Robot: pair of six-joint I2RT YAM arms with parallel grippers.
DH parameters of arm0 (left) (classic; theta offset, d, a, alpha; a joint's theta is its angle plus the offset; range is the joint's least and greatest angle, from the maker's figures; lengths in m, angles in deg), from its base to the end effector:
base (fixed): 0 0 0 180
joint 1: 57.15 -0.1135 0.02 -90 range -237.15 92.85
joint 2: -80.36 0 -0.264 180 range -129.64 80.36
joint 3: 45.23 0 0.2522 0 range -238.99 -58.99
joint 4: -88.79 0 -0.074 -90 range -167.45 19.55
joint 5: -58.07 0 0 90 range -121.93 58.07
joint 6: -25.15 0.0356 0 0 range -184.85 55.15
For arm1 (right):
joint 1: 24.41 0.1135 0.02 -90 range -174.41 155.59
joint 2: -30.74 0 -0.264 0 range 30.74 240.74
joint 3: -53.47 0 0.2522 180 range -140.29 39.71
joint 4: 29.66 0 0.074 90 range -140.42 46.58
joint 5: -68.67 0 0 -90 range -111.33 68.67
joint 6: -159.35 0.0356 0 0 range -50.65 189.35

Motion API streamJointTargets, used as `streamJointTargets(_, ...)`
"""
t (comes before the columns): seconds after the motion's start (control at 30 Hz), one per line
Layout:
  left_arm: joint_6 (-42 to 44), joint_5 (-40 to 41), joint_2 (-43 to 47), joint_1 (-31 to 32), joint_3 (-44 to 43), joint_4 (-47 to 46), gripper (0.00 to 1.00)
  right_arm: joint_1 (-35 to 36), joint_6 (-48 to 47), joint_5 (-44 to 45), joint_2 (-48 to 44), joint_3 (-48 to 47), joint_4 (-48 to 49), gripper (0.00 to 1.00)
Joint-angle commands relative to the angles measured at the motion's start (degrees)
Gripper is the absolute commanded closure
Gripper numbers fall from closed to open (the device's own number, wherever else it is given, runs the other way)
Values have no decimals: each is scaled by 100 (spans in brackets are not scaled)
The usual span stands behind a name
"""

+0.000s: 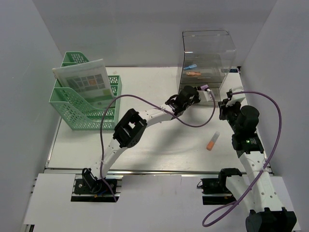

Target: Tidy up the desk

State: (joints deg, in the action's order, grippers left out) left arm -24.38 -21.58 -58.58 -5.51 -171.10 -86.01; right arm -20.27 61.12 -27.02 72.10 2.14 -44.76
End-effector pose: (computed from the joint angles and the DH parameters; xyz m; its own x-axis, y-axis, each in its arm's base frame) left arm 0.3577 -0.4416 0.1957 0.2839 0.6701 -0.6858 0.6325 0.4067 0.6592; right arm 0.1785 0.0165 0.3218 -0.0639 -0.1474 -0.9870 -0.1813 0.9743 -0.1338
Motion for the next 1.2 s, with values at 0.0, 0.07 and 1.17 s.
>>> streamJointTargets(0.0, 102, 169, -186, -40, -599, -490, 98, -10, 67, 130, -6, -50, 284, 98)
streamJointTargets(0.07, 58, 230, -405, -92, -960, -384, 93, 8, 58, 165, -6, -58, 284, 98)
streamJointTargets(1.17, -5169, 1242, 5152, -206, 3591, 1228, 70, -106, -495, -765, 353, 21, 143, 39)
